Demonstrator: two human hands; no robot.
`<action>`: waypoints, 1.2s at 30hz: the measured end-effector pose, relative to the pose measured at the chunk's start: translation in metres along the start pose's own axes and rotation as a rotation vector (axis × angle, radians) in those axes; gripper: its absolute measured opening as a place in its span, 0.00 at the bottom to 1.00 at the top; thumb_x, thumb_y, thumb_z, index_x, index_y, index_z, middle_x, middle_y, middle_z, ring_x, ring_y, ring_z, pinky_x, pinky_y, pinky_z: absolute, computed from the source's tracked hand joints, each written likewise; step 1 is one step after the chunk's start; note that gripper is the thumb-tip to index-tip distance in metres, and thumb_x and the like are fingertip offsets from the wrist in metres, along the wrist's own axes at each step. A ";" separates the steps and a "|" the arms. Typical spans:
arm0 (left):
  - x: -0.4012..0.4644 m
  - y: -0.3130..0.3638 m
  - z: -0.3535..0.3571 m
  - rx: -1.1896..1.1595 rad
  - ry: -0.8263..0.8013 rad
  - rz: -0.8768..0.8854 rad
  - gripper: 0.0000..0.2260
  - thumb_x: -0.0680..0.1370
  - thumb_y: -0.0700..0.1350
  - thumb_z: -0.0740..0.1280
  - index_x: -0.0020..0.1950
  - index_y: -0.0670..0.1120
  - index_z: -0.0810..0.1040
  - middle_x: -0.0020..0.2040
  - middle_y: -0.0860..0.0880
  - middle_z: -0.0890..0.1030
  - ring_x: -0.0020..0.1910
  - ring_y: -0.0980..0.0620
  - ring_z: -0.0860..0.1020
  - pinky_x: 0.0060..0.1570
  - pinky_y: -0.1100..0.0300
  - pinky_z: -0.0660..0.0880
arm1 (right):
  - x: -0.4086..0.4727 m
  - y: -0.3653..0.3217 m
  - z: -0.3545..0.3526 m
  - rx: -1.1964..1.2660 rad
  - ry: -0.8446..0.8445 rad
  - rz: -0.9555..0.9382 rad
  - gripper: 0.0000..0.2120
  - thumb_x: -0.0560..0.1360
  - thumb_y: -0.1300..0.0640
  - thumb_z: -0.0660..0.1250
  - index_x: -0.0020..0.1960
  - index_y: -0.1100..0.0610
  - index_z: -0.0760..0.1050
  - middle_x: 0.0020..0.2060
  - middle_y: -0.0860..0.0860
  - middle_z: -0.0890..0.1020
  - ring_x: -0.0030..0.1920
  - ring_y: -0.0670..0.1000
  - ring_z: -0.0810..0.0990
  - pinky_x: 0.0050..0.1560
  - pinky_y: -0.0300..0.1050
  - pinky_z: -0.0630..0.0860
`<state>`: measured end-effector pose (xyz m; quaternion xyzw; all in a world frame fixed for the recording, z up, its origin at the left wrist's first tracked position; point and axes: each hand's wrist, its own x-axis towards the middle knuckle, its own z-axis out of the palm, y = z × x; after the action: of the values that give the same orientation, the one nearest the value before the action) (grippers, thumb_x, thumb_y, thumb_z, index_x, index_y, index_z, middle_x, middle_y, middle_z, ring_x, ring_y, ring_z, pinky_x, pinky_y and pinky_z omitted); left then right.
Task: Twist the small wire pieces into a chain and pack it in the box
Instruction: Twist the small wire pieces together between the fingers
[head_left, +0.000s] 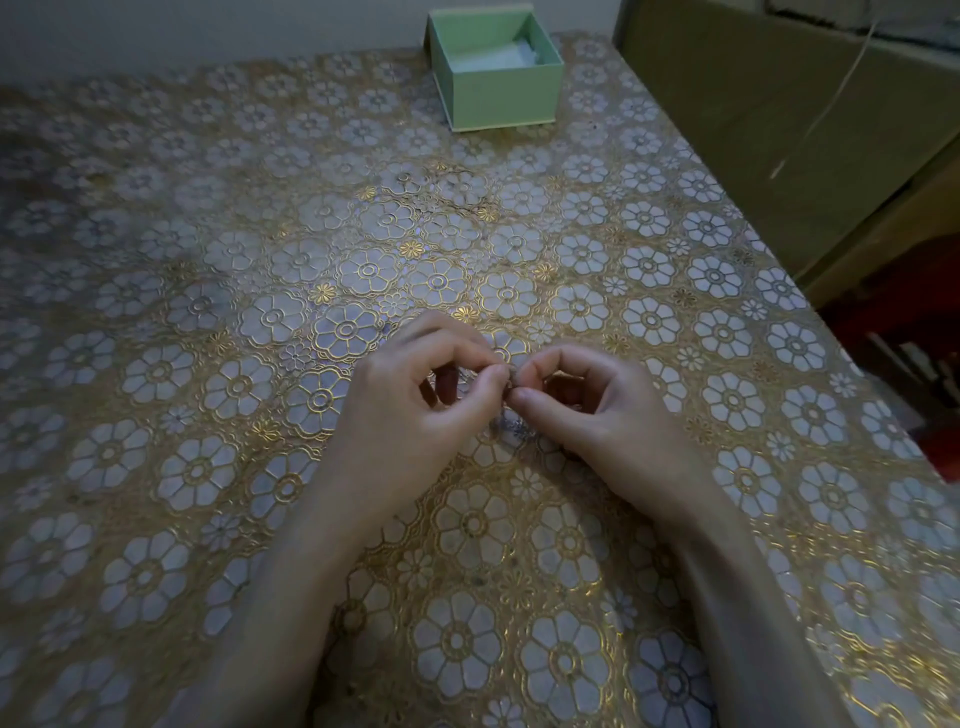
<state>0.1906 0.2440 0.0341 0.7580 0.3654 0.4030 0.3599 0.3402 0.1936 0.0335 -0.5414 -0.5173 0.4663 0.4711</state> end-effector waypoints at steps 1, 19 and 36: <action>0.000 0.000 0.000 0.003 0.000 -0.002 0.06 0.71 0.48 0.65 0.38 0.47 0.79 0.41 0.53 0.79 0.36 0.49 0.76 0.35 0.62 0.71 | 0.000 -0.001 0.000 -0.008 -0.003 0.003 0.08 0.72 0.66 0.69 0.38 0.55 0.76 0.34 0.47 0.76 0.34 0.49 0.70 0.33 0.35 0.66; -0.001 0.007 -0.003 -0.277 -0.046 -0.268 0.04 0.73 0.41 0.70 0.39 0.48 0.79 0.34 0.55 0.82 0.33 0.61 0.76 0.35 0.71 0.70 | 0.001 0.005 -0.003 0.204 0.059 0.028 0.04 0.69 0.58 0.65 0.37 0.52 0.75 0.34 0.47 0.76 0.31 0.42 0.69 0.30 0.30 0.65; -0.002 0.006 -0.004 -0.197 -0.186 -0.279 0.08 0.72 0.51 0.65 0.37 0.51 0.83 0.32 0.44 0.78 0.30 0.57 0.69 0.30 0.65 0.63 | 0.001 0.004 0.000 0.332 0.077 -0.005 0.02 0.70 0.61 0.64 0.39 0.56 0.73 0.29 0.47 0.76 0.28 0.42 0.67 0.26 0.30 0.64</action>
<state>0.1876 0.2408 0.0404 0.6949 0.3908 0.3113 0.5172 0.3404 0.1941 0.0300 -0.4723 -0.4162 0.5231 0.5745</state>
